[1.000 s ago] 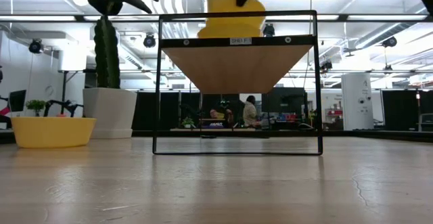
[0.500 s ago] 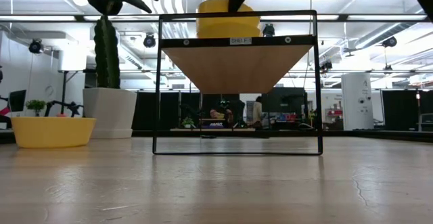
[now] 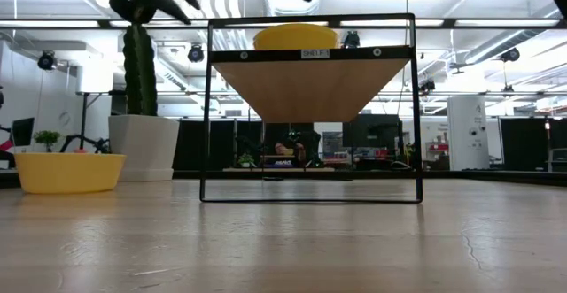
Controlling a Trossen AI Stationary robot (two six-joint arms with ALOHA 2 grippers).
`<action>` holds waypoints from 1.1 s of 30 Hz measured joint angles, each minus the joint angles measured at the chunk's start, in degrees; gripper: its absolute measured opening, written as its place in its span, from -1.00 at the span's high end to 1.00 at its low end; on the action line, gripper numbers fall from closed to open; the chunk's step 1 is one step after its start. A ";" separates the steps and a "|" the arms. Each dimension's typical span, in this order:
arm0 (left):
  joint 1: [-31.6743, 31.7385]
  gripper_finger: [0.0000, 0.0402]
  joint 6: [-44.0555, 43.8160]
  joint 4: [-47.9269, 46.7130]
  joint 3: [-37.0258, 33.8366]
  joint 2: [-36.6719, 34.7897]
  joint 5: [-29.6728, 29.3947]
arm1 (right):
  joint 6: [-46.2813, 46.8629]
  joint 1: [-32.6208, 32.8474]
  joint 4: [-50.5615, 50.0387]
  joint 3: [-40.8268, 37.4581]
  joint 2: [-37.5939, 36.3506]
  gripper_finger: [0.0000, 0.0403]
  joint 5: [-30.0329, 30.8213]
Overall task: Pick & Place Mini bowls
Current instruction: Stack the yellow bowl on top of the other yellow bowls on the shelf
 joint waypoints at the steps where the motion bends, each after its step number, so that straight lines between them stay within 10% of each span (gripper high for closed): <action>1: 0.00 0.39 0.00 -0.62 -0.26 0.02 0.02 | 0.76 0.01 -0.02 0.01 -0.65 0.25 -0.07; 20: 0.00 0.39 1.56 -8.01 -20.26 -0.02 5.16 | 5.52 -0.07 13.63 -0.01 -10.66 0.33 2.53; 33: 0.34 0.39 1.94 -12.54 -28.12 -0.02 -3.36 | 5.41 -0.18 16.22 -0.12 -9.99 0.37 3.64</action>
